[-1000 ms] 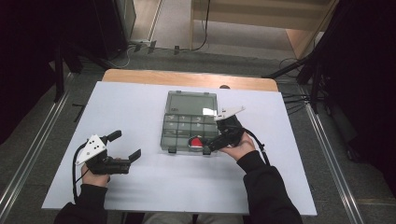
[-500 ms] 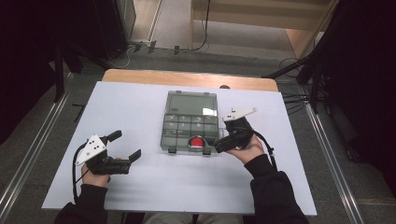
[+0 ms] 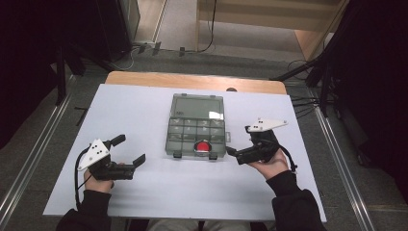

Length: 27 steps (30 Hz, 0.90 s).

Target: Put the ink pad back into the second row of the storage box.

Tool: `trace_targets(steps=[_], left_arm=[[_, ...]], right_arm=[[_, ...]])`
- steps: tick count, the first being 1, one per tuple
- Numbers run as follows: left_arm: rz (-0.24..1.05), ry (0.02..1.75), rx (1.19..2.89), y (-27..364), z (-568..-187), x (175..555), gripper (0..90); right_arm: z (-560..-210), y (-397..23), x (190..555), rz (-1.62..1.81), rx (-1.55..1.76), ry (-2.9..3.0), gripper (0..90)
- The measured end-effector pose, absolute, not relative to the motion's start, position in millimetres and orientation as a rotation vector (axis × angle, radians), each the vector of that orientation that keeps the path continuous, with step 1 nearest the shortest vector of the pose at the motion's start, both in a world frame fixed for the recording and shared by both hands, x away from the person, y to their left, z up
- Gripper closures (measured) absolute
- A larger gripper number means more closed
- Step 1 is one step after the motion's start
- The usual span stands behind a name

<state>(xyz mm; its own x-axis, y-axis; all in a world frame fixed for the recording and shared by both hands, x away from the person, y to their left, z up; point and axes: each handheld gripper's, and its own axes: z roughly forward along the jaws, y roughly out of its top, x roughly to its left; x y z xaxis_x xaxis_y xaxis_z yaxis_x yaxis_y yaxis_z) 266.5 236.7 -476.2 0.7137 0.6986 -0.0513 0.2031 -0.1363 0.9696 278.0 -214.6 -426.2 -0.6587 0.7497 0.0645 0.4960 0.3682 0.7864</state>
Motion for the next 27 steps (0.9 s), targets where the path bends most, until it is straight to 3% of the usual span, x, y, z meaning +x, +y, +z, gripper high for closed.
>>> trace_targets(steps=[27], left_arm=[[0.492,0.734,1.687,237.3,-476.5,264.0,0.0]], right_arm=[[-474.0,-266.7,229.6,1.326,1.257,2.091,0.0]])
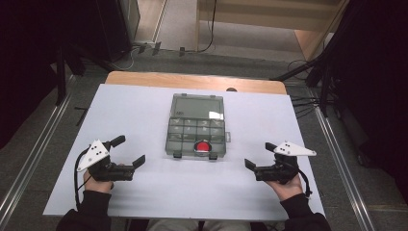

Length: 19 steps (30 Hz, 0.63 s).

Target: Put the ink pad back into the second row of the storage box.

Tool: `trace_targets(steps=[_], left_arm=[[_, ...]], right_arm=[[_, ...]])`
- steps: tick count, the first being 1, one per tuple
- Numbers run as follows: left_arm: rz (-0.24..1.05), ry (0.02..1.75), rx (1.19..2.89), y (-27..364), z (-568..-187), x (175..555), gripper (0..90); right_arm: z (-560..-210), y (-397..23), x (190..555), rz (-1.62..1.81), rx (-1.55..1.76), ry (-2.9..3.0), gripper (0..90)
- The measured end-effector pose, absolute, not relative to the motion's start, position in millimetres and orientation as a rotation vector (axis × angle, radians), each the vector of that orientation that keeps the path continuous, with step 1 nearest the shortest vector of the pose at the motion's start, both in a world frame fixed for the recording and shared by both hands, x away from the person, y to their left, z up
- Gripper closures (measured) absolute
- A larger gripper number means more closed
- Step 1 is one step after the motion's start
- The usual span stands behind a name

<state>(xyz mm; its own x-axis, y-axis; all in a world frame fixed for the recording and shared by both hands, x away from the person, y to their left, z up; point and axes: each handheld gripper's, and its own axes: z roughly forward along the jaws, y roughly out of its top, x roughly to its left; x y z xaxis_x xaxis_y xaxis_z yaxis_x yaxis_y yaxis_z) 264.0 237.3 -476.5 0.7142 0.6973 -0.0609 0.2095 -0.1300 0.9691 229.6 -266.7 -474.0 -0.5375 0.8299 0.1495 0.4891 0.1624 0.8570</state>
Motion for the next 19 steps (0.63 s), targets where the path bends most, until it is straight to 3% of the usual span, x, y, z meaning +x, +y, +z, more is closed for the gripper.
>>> trace_targets(steps=[11,19], left_arm=[[0.482,0.725,1.687,236.4,-476.9,265.1,0.0],[0.47,0.735,1.676,237.0,-477.0,266.3,0.0]], right_arm=[[-501.0,-281.7,214.8,1.326,1.317,1.984,0.0],[-494.7,-282.8,210.5,1.376,1.306,1.915,0.0]])
